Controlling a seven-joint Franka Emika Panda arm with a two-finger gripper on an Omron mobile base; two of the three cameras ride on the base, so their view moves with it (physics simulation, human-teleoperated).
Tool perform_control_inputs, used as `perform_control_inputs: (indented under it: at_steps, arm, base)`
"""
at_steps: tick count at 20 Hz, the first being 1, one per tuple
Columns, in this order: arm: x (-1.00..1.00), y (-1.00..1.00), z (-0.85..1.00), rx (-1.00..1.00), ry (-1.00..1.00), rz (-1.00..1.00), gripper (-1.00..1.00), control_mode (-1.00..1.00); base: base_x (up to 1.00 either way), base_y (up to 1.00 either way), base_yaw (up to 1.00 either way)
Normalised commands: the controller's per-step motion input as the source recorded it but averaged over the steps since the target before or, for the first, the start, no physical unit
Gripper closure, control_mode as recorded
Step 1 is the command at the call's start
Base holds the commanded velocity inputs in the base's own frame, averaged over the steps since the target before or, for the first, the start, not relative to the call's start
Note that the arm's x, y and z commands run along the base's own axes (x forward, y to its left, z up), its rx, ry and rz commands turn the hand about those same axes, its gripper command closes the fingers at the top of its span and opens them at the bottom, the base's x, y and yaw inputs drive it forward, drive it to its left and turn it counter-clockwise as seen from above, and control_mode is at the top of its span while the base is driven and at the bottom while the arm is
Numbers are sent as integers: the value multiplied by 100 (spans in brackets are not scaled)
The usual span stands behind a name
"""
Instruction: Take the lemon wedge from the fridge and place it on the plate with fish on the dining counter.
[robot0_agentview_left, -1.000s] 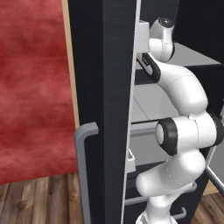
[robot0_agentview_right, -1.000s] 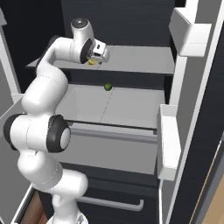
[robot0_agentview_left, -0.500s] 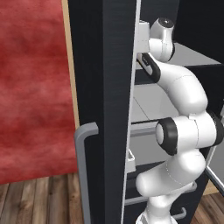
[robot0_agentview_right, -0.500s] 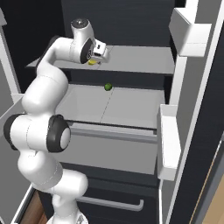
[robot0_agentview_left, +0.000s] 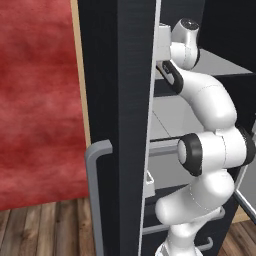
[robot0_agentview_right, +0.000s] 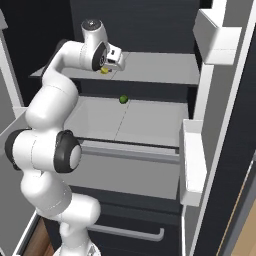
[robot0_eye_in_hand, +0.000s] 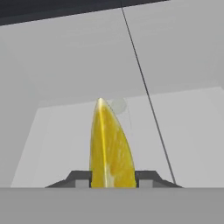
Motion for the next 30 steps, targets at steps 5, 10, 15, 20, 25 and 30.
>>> perform_control_inputs:
  at_steps: [5, 10, 15, 20, 25, 30]
  arm:
    - [-24, 0, 0, 0, -2, 0, 100, -100]
    - [-91, 2, 10, 0, -10, 0, 100, -100]
    - [-100, 7, 20, 3, -20, 0, 100, -100]
    - [-100, 13, 6, 13, -4, 0, 100, -100]
    - [-100, 10, 0, 17, 0, 0, 100, -100]
    - [-100, 1, -9, 9, 0, -2, 100, -100]
  base:
    - [0, 0, 0]
    - [0, 0, 0]
    - [0, 0, 0]
    - [0, 0, 0]
    - [0, 0, 0]
    - [0, 0, 0]
